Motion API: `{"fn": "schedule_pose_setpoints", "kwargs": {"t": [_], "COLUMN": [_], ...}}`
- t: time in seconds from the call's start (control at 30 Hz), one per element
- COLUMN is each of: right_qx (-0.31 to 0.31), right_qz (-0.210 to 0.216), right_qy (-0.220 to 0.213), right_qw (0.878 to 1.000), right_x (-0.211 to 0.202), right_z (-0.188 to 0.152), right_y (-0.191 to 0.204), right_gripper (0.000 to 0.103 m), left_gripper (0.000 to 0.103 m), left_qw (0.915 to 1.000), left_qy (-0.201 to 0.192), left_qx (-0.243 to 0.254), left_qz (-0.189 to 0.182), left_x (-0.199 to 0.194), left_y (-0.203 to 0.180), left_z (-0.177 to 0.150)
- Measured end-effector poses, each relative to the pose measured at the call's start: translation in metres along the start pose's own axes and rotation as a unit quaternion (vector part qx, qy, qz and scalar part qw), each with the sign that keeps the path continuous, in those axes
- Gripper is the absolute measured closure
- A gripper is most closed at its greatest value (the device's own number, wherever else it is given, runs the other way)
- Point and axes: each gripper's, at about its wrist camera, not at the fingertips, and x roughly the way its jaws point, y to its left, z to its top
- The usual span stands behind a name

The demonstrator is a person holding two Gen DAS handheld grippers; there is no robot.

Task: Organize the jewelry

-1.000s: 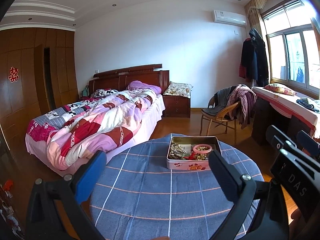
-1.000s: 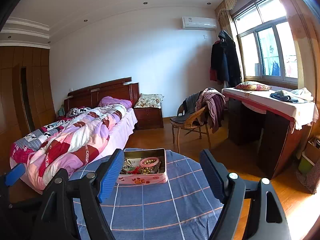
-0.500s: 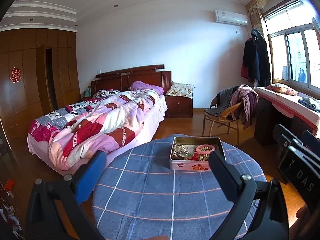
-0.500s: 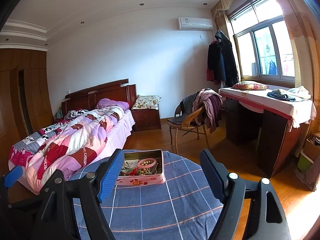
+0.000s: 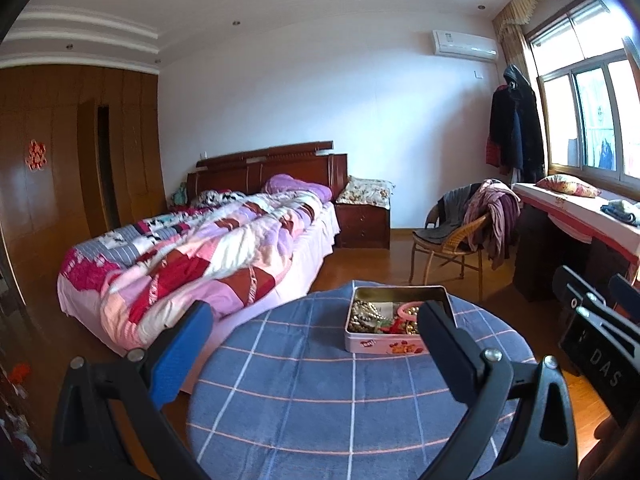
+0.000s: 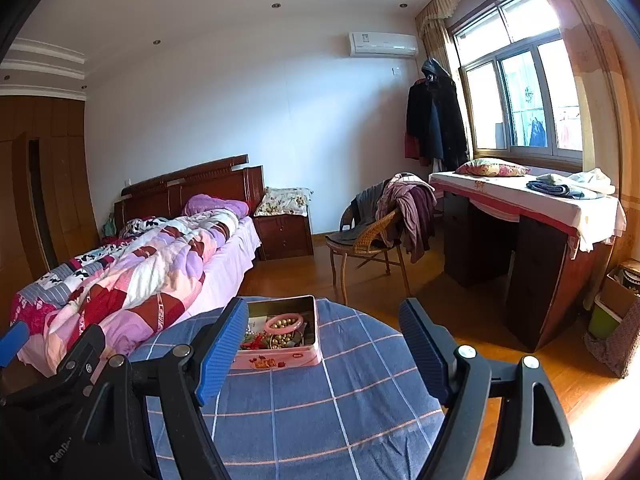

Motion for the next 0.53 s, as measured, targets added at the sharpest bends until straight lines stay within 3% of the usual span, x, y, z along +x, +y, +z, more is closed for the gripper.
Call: {"fn": "schedule_pose_setpoints", "kwargs": {"t": [0.43,0.53], "right_qx": [-0.006,-0.003], "right_qz": [-0.011,-0.027], "right_qy": [0.027,0.057], "right_qw": [1.000,0.998], "right_x": [0.023,0.041], "right_z": [-0.010,-0.018], "right_y": [0.003,0.001], "right_gripper": [0.025,0.025], "left_gripper": [0.000,0.000], "left_qw": [0.9990,0.9982], "left_qy": [0.043,0.060], "left_qx": [-0.003,0.004], "left_qz": [-0.009,0.006], "left_x": [0.020,0.031], "left_y": [0.003,0.004], "left_z": [-0.007,-0.012]}}
